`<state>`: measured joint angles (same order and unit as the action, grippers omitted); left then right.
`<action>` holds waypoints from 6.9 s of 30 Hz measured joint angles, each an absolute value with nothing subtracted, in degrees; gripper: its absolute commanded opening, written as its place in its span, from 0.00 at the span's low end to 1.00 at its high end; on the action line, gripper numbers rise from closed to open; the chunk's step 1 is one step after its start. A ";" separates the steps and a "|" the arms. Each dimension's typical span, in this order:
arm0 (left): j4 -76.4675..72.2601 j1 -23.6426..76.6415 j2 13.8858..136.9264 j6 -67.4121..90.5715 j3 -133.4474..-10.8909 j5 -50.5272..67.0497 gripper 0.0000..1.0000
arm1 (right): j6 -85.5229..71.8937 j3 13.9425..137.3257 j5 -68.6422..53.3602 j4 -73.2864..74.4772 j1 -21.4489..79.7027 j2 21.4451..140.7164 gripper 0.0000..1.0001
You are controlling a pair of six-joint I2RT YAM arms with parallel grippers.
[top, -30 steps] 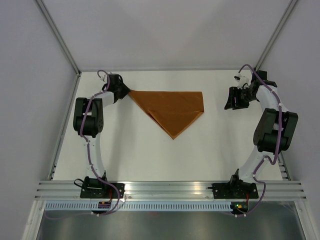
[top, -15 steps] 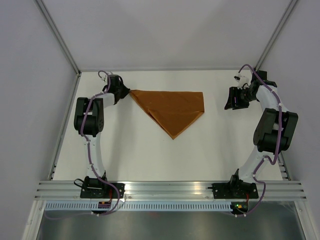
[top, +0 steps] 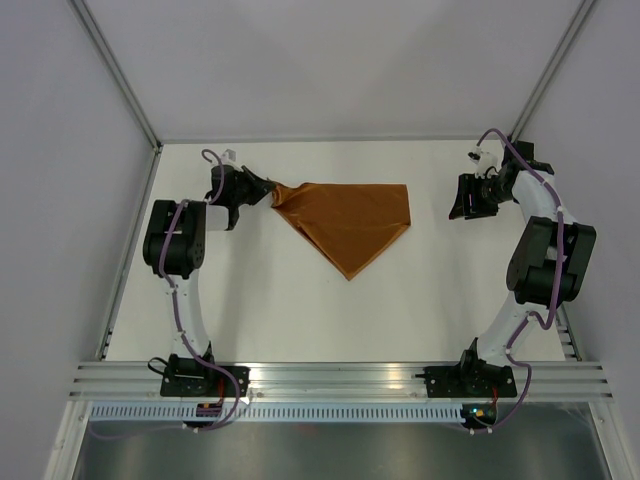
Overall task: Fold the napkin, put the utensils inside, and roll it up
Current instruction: Fold the napkin at the center of the board.
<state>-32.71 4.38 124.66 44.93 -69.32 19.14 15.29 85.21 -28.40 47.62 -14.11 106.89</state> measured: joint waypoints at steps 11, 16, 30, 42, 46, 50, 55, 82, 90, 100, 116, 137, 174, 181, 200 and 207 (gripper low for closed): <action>-41.25 6.92 114.85 42.96 -61.08 22.37 0.03 | 15.31 85.10 -28.14 47.59 -14.11 106.87 0.59; -42.63 11.49 112.95 41.15 -59.79 22.70 0.02 | 15.31 84.36 -27.94 47.64 -14.11 106.59 0.59; -47.29 18.26 112.75 38.02 -53.89 30.52 0.02 | 15.33 83.18 -27.07 47.90 -14.11 103.37 0.59; -48.60 22.76 112.42 35.81 -50.48 34.87 0.02 | 15.75 81.73 -26.63 48.05 -14.11 102.56 0.59; -48.62 23.70 112.20 35.07 -49.71 35.64 0.02 | 15.90 81.17 -26.61 48.03 -14.11 102.06 0.59; -48.62 24.67 111.87 34.65 -49.28 36.64 0.02 | 15.92 80.73 -26.50 48.03 -14.11 102.04 0.59; -49.43 26.11 111.63 34.59 -48.73 37.76 0.02 | 16.10 80.09 -26.20 48.03 -14.11 102.04 0.59; -49.04 28.77 111.63 31.18 -46.48 39.38 0.23 | 16.38 79.02 -25.36 48.01 -14.11 100.64 0.59; -48.40 29.28 111.63 30.48 -46.48 39.38 0.42 | 16.38 79.02 -25.15 48.01 -14.11 100.64 0.59; -48.25 30.22 111.63 30.33 -46.48 39.38 0.48 | 16.43 79.02 -24.95 48.07 -14.11 100.64 0.59; -46.30 30.61 104.77 30.33 -46.63 39.20 0.54 | 16.93 79.05 -25.28 48.73 -14.11 100.62 0.59; -42.19 30.63 96.55 32.71 -46.92 30.22 0.57 | 17.89 79.07 -26.83 49.32 -14.11 99.37 0.59; -42.13 37.08 110.13 39.40 -45.47 19.25 0.42 | 18.06 79.02 -28.40 49.36 -14.11 99.11 0.59; -40.58 37.63 110.13 39.40 -45.47 18.48 0.42 | 18.24 78.74 -28.40 49.34 -14.11 99.11 0.59; -38.02 39.11 109.86 39.35 -47.64 18.04 0.43 | 18.28 78.50 -28.40 49.36 -14.11 99.11 0.59; -35.57 39.09 106.69 38.92 -51.81 17.96 0.44 | 18.26 79.35 -28.08 50.06 -13.45 99.22 0.60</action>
